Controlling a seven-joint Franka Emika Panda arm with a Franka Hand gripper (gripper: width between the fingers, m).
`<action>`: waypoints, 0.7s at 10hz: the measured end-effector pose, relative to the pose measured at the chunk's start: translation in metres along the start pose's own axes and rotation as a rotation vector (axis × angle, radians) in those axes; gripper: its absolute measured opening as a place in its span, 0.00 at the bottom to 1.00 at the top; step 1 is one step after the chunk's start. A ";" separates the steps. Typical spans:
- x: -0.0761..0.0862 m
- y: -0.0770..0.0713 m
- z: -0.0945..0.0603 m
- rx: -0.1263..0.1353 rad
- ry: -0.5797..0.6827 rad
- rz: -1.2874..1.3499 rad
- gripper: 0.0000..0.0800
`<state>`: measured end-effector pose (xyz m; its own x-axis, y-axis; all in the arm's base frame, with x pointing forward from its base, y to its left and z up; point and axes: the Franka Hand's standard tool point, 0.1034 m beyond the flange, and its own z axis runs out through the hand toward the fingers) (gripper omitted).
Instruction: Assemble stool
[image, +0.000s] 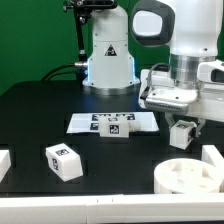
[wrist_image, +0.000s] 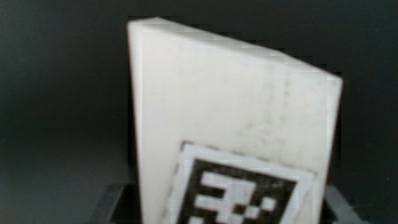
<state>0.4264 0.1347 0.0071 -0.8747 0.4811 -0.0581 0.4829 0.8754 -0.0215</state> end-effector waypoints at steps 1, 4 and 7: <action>0.000 -0.001 0.001 0.001 0.001 0.000 0.54; -0.009 -0.005 -0.012 0.015 -0.016 0.143 0.79; -0.026 0.003 -0.040 -0.015 -0.061 0.558 0.81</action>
Offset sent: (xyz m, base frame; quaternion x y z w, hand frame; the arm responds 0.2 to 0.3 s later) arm -0.0016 -0.0138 0.0337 -0.0001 0.0055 0.1288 0.9917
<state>0.4492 0.1269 0.0485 -0.4822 0.8685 -0.1144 0.8710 0.4893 0.0436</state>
